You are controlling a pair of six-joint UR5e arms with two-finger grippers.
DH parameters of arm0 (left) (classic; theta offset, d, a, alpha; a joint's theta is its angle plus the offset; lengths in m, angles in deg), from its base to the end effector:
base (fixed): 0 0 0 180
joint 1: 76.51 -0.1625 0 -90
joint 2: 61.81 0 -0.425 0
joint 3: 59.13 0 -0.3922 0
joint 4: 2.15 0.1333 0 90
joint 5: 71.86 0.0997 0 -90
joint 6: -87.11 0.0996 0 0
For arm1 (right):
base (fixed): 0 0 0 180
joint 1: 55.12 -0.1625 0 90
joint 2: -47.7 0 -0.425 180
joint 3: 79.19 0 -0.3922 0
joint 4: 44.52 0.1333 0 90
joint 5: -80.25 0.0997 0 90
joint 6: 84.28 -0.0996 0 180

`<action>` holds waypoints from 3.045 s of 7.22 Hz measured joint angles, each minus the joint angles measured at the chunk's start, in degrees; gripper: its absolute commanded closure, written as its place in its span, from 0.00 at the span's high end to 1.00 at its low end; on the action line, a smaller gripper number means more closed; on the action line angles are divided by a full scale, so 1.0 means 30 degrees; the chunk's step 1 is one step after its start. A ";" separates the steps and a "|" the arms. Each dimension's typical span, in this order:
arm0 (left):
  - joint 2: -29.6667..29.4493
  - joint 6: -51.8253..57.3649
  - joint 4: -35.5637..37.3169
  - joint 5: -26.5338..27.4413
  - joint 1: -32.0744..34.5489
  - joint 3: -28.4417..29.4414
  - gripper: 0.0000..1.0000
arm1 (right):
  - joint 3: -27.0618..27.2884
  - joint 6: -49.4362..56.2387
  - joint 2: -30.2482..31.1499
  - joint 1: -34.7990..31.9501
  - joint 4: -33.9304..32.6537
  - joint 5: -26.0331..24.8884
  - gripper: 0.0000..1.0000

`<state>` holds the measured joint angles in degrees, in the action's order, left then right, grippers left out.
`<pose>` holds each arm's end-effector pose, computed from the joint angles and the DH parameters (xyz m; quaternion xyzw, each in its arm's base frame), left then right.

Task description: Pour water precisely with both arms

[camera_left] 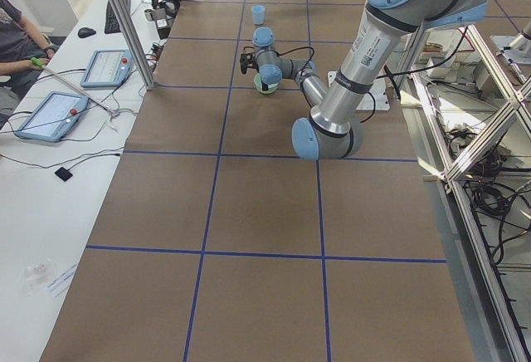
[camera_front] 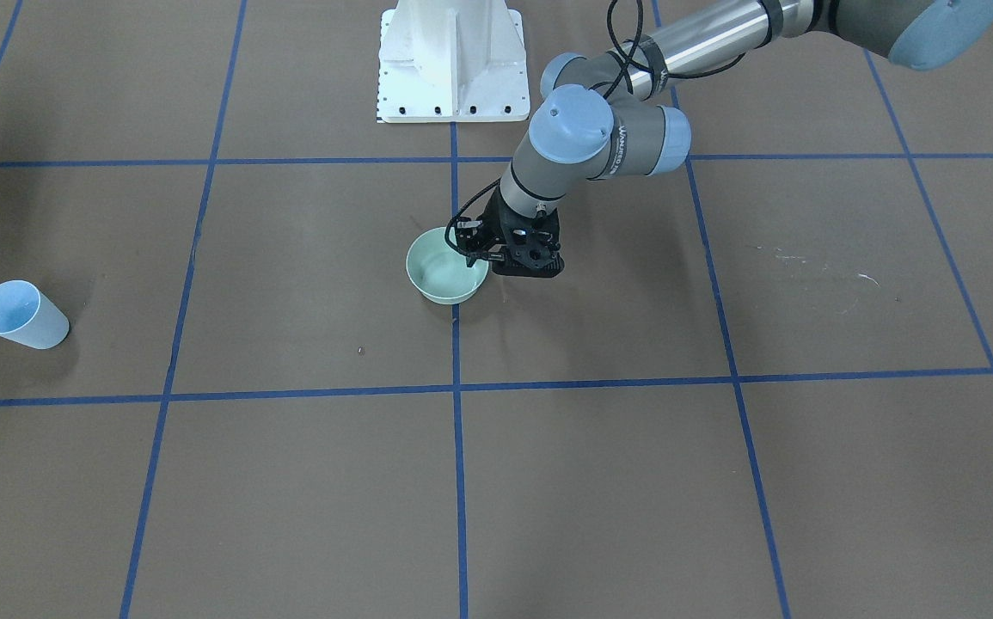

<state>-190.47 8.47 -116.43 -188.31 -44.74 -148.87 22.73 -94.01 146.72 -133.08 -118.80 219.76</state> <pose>0.5465 -0.4430 0.2031 0.0044 0.5427 -0.0302 0.8394 -0.0355 -0.4425 0.5919 0.0662 -0.4335 -0.0858 0.8946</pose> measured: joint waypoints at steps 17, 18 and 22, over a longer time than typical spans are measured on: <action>0.1523 -0.0095 0.0521 0.0027 0.2212 -0.2238 0.99 | -0.9191 -0.9821 0.1504 1.0658 3.0040 -1.3705 0.94; 0.1528 -0.0096 0.0531 0.0026 0.2211 -0.2255 0.99 | -0.9405 -0.9834 0.1340 1.1013 3.0342 -1.4281 0.93; 0.1625 -0.0076 0.0543 -0.0020 0.2354 -0.2347 0.99 | -0.9553 -0.9604 0.0683 1.2214 3.0528 -1.6202 0.91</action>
<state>-185.59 8.24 -114.80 -188.36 -37.68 -155.92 -5.93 -122.82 148.76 -96.44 -27.21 171.15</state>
